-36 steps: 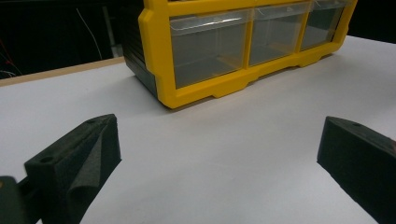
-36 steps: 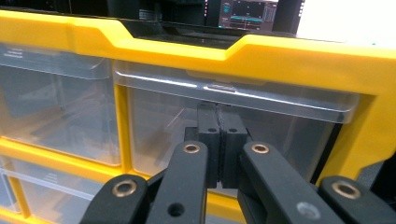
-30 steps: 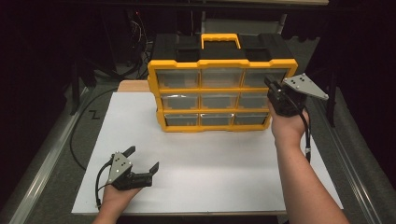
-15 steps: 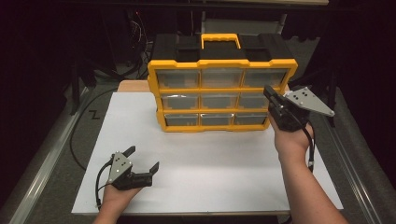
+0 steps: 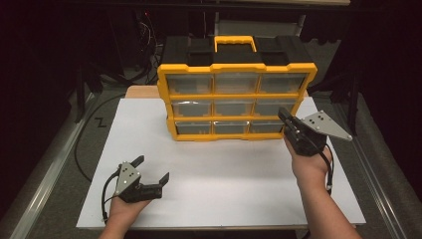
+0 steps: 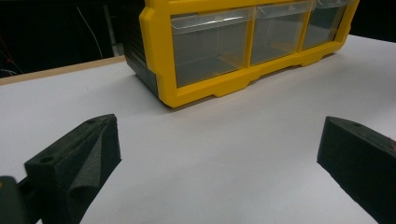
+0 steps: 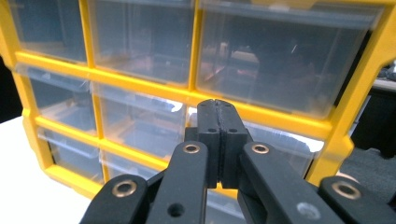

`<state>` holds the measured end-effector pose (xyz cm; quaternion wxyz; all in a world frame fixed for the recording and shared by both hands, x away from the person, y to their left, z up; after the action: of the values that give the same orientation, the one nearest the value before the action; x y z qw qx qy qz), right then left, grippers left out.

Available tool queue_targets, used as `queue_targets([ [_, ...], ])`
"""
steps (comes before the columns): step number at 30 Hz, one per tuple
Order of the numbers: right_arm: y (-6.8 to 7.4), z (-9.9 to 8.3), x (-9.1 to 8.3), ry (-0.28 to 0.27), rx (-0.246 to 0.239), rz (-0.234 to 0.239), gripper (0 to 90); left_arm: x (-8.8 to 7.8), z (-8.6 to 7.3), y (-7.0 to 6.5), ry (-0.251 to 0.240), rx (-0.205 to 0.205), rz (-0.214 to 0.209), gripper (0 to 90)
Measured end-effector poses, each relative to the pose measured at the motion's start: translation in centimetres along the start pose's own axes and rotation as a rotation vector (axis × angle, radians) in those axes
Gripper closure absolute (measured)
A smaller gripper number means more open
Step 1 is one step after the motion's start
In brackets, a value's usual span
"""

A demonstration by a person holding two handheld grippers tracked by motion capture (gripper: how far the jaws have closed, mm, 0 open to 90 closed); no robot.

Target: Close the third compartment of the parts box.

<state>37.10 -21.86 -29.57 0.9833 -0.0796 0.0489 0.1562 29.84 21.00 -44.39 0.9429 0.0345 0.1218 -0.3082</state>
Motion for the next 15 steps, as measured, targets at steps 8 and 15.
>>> queue_targets([
  [8,0.4,-2.2,-0.5,0.028,0.001,0.019,90.0,0.0,0.0,0.0,0.001,0.002,0.0,0.4],
  [15,0.4,-5.1,-1.0,0.07,0.004,0.027,90.0,0.1,0.0,-0.1,0.004,0.004,-0.002,0.4],
])
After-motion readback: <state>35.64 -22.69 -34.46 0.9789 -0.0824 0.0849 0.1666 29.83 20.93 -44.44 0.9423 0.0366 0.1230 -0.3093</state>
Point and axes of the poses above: each handheld gripper's, and its own axes: x roughly forward along the jaws, z roughly out of its top, y roughly to its left, the point moved 1 cm from there along x, roughly forward along the jaws, and after that the axes turned 7 degrees about -z, right-handed, at the moved point
